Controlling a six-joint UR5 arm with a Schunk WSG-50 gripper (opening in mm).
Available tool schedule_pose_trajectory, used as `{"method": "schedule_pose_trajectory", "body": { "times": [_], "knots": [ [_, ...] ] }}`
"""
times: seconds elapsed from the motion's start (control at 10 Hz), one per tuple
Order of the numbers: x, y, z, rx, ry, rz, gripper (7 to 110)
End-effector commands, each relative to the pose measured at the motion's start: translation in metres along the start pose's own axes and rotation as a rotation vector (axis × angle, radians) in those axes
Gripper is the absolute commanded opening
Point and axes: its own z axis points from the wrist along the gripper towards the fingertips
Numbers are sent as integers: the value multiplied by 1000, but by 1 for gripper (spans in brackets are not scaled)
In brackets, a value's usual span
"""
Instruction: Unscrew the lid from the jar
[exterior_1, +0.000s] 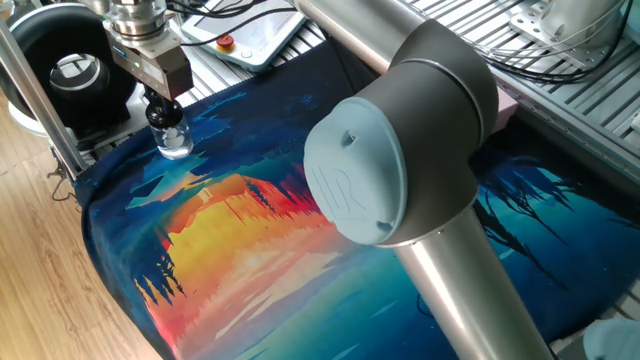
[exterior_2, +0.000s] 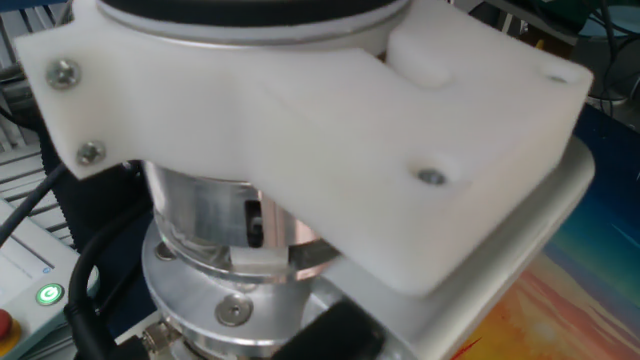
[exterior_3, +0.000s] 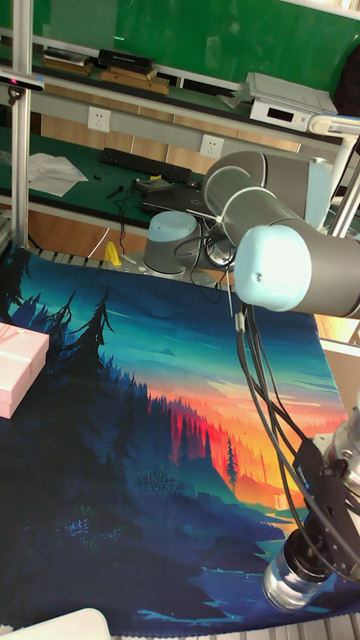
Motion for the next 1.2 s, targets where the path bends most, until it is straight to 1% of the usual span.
{"method": "schedule_pose_trajectory", "body": {
  "times": [0.0,0.1,0.2,0.3,0.4,0.5,0.6,0.7,0.9,1.1],
  "knots": [
    [1,0,-4,-9,2,21,44],
    [3,-2,-8,-4,-4,65,44],
    [5,-6,-12,11,-21,122,44],
    [11,-6,-16,8,-15,170,44],
    [24,-4,-18,12,31,222,44],
    [38,-3,-20,33,71,331,44],
    [35,-4,-18,35,52,416,44],
    [41,-5,-17,38,69,460,44],
    [43,5,-14,11,65,554,44],
    [34,15,-12,-25,28,644,44]
  ]
}}
